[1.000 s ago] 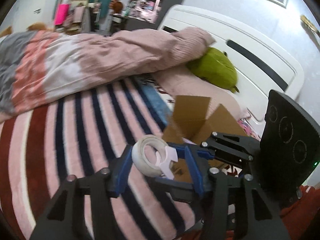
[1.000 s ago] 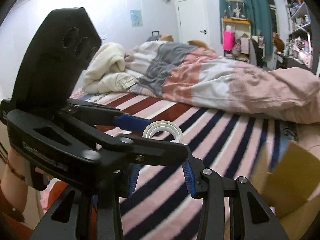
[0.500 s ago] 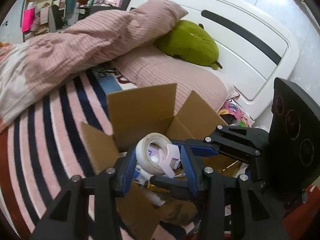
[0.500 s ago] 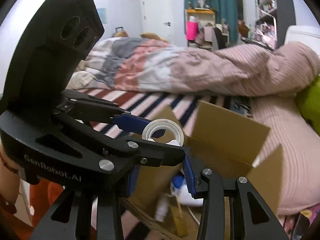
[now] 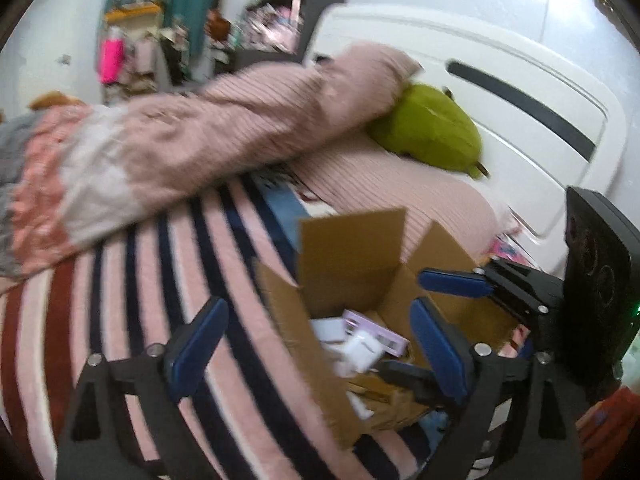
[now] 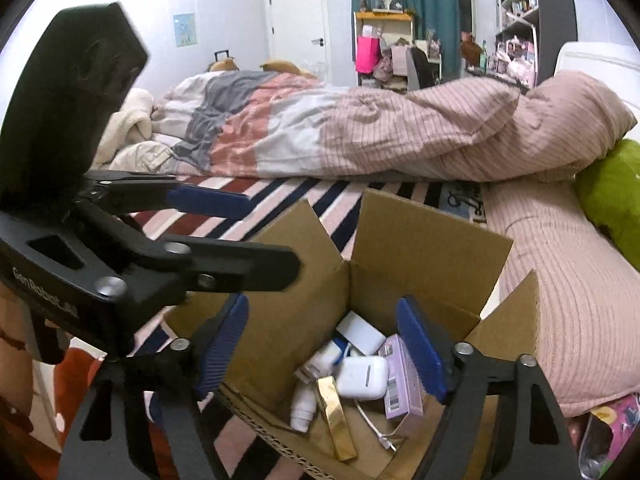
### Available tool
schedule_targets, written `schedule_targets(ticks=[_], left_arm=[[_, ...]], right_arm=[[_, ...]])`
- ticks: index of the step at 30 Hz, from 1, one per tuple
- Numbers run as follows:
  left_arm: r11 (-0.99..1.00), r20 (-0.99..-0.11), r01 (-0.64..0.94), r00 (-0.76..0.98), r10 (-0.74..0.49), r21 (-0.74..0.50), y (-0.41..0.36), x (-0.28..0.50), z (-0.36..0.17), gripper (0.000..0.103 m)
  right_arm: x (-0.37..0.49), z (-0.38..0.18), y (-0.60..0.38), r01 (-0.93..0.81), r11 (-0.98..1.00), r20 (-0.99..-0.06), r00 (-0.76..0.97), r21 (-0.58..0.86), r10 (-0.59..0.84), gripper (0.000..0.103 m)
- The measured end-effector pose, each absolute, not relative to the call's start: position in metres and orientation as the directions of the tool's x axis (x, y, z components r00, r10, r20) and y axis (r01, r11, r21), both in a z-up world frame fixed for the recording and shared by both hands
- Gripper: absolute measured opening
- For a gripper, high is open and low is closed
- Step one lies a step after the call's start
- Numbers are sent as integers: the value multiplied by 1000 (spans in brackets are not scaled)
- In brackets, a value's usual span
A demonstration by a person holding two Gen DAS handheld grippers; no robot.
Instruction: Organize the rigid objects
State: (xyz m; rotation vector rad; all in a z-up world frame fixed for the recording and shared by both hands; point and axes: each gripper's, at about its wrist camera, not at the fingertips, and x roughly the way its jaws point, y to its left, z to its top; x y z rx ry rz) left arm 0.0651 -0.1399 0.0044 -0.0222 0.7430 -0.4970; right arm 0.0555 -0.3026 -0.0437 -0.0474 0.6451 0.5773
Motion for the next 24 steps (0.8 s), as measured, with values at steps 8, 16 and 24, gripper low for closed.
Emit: schedule_targets(ticks=[8, 16, 24], left_arm=[[965, -566, 240, 784, -256, -104, -89, 29, 27, 91], [987, -535, 133, 830, -158, -84, -53, 9, 26, 92], [992, -545, 100, 829, -126, -78, -43, 8, 20, 92]], right_arm=[[40, -19, -292, -527, 844, -476, 719, 102, 507, 102], [30, -15, -283, -550, 827, -435, 721, 113, 539, 103], [30, -19, -282, -544, 832, -444, 722, 111, 531, 103]])
